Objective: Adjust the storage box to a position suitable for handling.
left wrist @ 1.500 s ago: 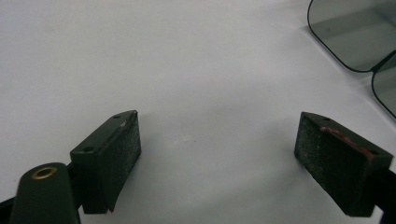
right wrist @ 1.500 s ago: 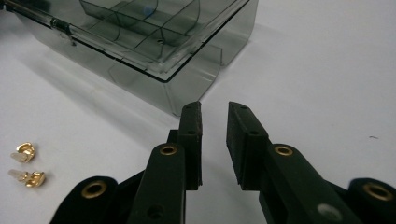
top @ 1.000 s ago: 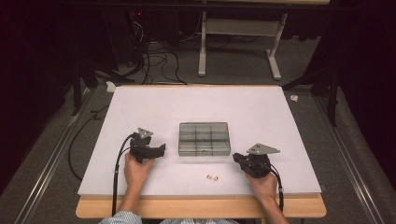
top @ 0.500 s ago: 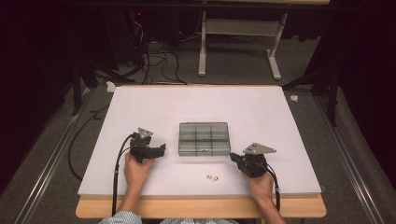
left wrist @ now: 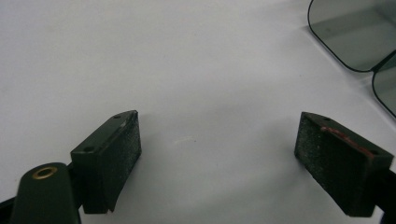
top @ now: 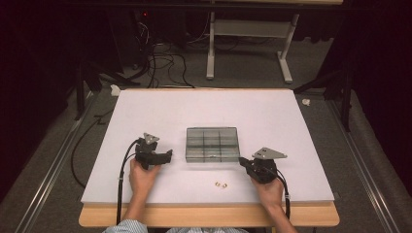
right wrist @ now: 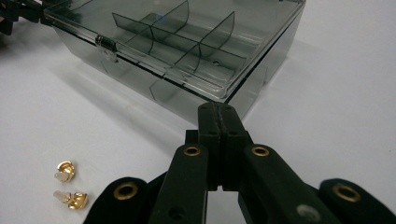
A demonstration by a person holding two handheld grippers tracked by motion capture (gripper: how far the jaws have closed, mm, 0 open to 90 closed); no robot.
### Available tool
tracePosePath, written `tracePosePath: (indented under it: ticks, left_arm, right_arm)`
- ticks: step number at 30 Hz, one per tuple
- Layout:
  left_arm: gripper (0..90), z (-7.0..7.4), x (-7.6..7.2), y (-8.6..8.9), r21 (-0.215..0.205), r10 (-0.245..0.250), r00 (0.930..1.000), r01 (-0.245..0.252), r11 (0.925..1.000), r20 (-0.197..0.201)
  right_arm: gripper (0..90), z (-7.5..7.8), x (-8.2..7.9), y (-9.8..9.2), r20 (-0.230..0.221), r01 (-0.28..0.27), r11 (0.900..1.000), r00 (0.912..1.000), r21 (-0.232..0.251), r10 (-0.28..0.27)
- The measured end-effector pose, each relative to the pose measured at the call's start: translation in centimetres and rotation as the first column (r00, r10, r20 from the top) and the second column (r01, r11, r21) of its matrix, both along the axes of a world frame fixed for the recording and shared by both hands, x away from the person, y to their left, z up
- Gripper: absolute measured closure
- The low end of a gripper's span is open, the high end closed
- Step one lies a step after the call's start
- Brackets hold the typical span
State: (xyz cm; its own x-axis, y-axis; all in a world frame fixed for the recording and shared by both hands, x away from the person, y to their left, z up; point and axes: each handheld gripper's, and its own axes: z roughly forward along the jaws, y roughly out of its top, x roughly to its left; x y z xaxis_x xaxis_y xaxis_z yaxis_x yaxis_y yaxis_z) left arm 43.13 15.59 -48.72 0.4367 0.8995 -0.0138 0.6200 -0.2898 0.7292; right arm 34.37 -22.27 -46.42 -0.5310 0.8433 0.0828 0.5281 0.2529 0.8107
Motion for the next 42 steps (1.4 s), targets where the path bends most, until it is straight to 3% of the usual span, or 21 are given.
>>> tracePosePath:
  ticks: [9, 42]
  left_arm:
    - [14.8, 0.0, 0.0, 0.0, 0.0, 0.0, 1.0, 0.0, 1.0, 0.0]
    - [14.9, 0.0, 0.0, 0.0, 0.0, 0.0, 1.0, 0.0, 1.0, 0.0]
  right_arm:
    - [90.0, 0.2, 0.2, 0.1, -0.003, 0.004, 1.0, 1.0, -0.002, -0.004]
    - [90.0, 1.2, 0.1, -0.1, 0.053, 0.017, 1.0, 0.9985, 0.014, -0.018]
